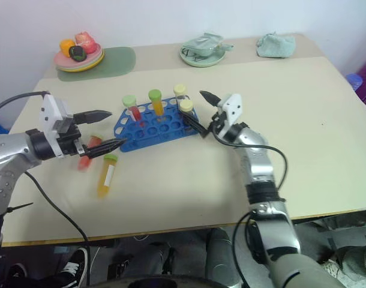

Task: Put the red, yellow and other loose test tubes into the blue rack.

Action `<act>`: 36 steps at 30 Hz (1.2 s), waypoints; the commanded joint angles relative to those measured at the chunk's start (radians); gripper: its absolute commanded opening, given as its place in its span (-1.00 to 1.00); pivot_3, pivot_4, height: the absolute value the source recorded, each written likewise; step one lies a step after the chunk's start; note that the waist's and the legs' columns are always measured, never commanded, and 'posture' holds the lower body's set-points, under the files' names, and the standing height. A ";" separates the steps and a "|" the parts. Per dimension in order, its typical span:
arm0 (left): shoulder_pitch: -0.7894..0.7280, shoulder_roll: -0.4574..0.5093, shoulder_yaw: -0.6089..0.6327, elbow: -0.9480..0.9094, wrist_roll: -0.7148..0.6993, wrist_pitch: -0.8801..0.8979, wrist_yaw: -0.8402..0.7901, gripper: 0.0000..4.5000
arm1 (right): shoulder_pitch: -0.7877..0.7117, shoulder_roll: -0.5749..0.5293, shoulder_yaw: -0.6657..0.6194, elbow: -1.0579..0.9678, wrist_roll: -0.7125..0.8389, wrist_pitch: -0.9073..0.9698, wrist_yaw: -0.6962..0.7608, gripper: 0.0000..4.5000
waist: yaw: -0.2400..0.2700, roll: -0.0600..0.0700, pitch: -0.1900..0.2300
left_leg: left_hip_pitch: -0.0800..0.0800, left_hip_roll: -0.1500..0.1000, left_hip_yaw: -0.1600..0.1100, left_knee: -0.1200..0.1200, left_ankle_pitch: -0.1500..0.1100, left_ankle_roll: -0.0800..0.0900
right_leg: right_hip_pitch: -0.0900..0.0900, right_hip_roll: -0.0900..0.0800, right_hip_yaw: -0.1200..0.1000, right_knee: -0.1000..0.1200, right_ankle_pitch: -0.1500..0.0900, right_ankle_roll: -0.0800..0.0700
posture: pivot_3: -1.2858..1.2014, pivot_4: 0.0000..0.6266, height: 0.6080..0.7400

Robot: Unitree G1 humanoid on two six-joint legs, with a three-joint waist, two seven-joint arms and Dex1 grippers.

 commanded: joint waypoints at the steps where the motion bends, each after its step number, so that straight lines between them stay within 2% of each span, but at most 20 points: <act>1: 0.044 0.056 0.074 -0.110 -0.024 0.117 0.070 1.00 | 0.020 -0.131 -0.038 -0.180 0.103 0.155 0.105 0.98 | 0.003 0.000 0.000 | 0.000 0.000 0.000 0.000 0.000 0.000 | 0.000 0.000 0.000 0.000 0.000 0.000 | 0.03 -0.52 1.00; 4: 0.089 0.110 0.111 -0.211 -0.034 0.273 0.160 1.00 | 0.055 -0.296 -0.066 -0.307 0.224 0.324 0.241 0.98 | 0.006 0.000 0.000 | 0.001 0.001 0.002 -0.002 0.000 0.001 | 0.000 0.000 0.001 0.000 0.000 0.000 | 0.03 -0.52 1.00; 8: 0.063 0.111 0.135 -0.278 -0.021 0.494 0.335 1.00 | 0.070 -0.445 -0.095 -0.403 0.351 0.483 0.367 0.98 | 0.025 0.000 0.000 | 0.003 0.002 0.006 -0.002 -0.001 0.002 | 0.001 0.000 0.003 -0.001 0.000 0.000 | 0.03 -0.52 1.00; 10: 0.017 0.074 0.157 -0.309 -0.056 0.674 0.413 1.00 | 0.063 -0.509 -0.099 -0.421 0.380 0.529 0.427 0.98 | 0.030 0.000 0.000 | 0.003 0.002 0.007 -0.001 -0.002 0.002 | 0.002 0.000 0.003 -0.001 0.000 0.000 | 0.03 -0.52 1.00; 13: -0.072 -0.003 0.157 -0.353 -0.043 0.926 0.508 1.00 | 0.029 -0.541 -0.084 -0.407 0.369 0.531 0.469 0.98 | 0.039 -0.002 0.001 | 0.003 0.002 0.007 0.001 -0.002 0.004 | 0.003 0.000 0.003 -0.001 0.000 0.000 | 0.03 -0.52 1.00; 15: -0.082 -0.043 0.159 -0.341 -0.082 0.992 0.581 1.00 | 0.005 -0.545 -0.073 -0.395 0.365 0.536 0.486 0.98 | 0.043 -0.003 0.001 | 0.003 0.002 0.008 0.002 -0.003 0.004 | 0.004 0.000 0.003 -0.001 0.000 0.001 | 0.03 -0.52 1.00; 17: -0.056 -0.068 0.175 -0.301 -0.181 0.993 0.658 1.00 | -0.009 -0.537 -0.060 -0.393 0.361 0.542 0.494 0.98 | 0.044 -0.002 0.001 | 0.004 0.002 0.008 0.002 -0.003 0.003 | 0.003 0.000 0.003 -0.001 0.000 0.001 | 0.03 -0.52 1.00; 19: -0.023 -0.022 0.167 -0.244 -0.368 0.993 0.738 1.00 | -0.014 -0.526 -0.048 -0.388 0.344 0.527 0.498 0.98 | 0.046 -0.003 0.001 | 0.003 0.003 0.008 0.002 -0.004 0.002 | 0.002 0.001 0.003 -0.001 0.000 0.000 | 0.03 -0.52 1.00; 20: -0.028 -0.048 0.179 -0.230 -0.426 0.993 0.796 1.00 | -0.015 -0.521 -0.044 -0.386 0.341 0.525 0.497 0.98 | 0.048 -0.003 0.001 | 0.003 0.004 0.008 0.002 -0.004 0.002 | 0.002 0.001 0.003 0.000 0.000 0.000 | 0.03 -0.52 1.00; 25: -0.076 0.022 0.149 -0.040 -0.842 0.993 1.094 1.00 | -0.010 -0.506 -0.038 -0.397 0.340 0.536 0.494 0.98 | 0.058 -0.004 0.001 | 0.003 0.003 0.007 0.003 -0.004 0.002 | 0.002 0.001 0.003 0.000 0.000 0.000 | 0.03 -0.52 1.00; 27: -0.119 0.074 0.092 0.027 -0.927 0.988 1.201 1.00 | -0.010 -0.500 -0.035 -0.395 0.335 0.532 0.491 0.98 | 0.058 -0.004 0.001 | 0.003 0.003 0.007 0.004 -0.004 0.002 | 0.002 0.001 0.003 0.000 0.000 0.000 | 0.03 -0.52 1.00; 29: -0.122 0.197 -0.027 0.100 -1.142 0.862 1.347 1.00 | -0.009 -0.494 -0.033 -0.391 0.328 0.526 0.486 0.98 | 0.054 -0.004 0.001 | 0.003 0.003 0.007 0.004 -0.004 0.001 | 0.002 0.001 0.004 0.000 0.000 0.000 | 0.03 -0.52 1.00; 31: -0.142 0.280 -0.139 0.133 -1.301 0.747 1.457 1.00 | -0.003 -0.491 -0.035 -0.396 0.326 0.525 0.483 0.98 | 0.051 -0.003 0.001 | 0.004 0.003 0.008 0.002 -0.004 0.001 | 0.001 0.001 0.005 0.001 0.000 0.000 | 0.03 -0.52 1.00; 33: -0.169 0.318 -0.222 0.148 -1.361 0.686 1.503 1.00 | 0.004 -0.489 -0.038 -0.405 0.328 0.529 0.476 0.98 | 0.052 -0.003 0.002 | 0.003 0.003 0.009 0.002 -0.004 0.001 | 0.000 0.002 0.006 0.001 0.000 0.000 | 0.03 -0.52 1.00; 36: -0.212 0.341 -0.324 0.154 -1.371 0.656 1.499 1.00 | 0.017 -0.488 -0.041 -0.414 0.326 0.529 0.469 0.98 | 0.053 -0.003 0.002 | 0.003 0.003 0.009 0.002 -0.004 0.001 | 0.000 0.002 0.006 0.000 0.000 0.000 | 0.03 -0.52 1.00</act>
